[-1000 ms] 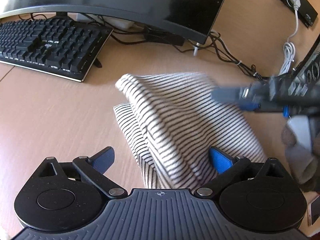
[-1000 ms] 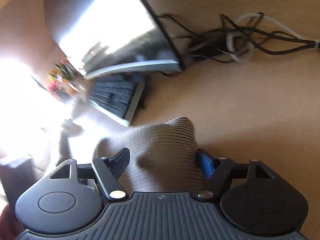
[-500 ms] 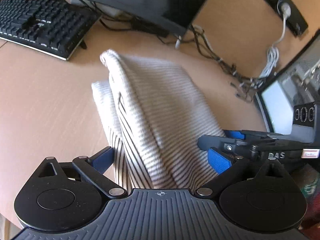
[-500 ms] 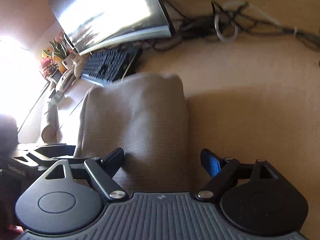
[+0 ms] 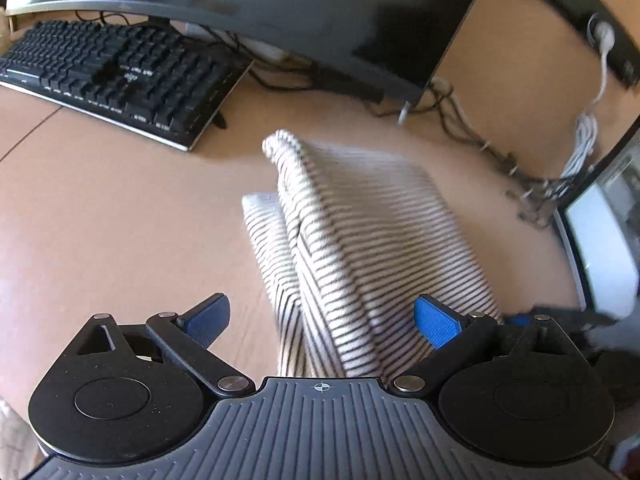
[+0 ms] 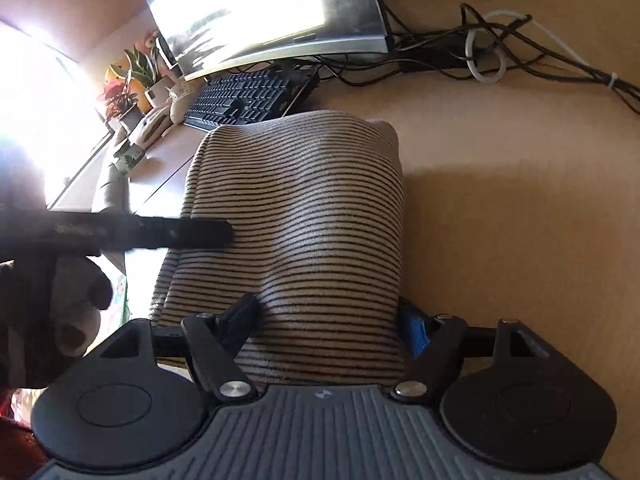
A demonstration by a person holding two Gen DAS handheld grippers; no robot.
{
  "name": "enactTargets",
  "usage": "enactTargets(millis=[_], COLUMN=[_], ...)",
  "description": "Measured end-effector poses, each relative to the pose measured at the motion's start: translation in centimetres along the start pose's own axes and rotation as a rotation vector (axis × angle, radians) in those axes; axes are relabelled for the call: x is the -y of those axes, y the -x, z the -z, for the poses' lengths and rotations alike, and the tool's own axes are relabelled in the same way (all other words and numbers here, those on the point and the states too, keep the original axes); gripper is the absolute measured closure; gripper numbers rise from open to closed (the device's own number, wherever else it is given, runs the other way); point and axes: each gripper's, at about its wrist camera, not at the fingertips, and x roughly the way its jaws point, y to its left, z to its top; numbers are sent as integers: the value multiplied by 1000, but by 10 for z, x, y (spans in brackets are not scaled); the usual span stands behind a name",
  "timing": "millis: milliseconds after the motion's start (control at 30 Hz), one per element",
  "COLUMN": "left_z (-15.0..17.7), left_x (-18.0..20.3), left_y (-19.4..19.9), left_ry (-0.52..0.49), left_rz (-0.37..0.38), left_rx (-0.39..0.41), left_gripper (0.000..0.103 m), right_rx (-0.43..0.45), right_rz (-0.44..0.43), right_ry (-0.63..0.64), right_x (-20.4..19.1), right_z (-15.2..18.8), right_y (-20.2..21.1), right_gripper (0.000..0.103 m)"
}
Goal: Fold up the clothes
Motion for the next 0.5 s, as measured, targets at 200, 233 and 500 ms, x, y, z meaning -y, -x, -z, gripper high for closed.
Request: enactTargets(millis=[200,233,500], left_z=[1,2,5], left_x=[14,15,10], left_y=[-3,-4,-12], left_ry=[-32,-38,-37], left_rz=[5,-2,0], left_rx=[-4,-8,-26], left_gripper=[2,2,1], right_rx=[2,0,26], right_rz=[4,0,-83], right_ry=[82,89,-21], right_x=[-1,-1,21], right_z=[-9,-10,-27], right_y=[10,11,21], right_gripper=[28,27,15])
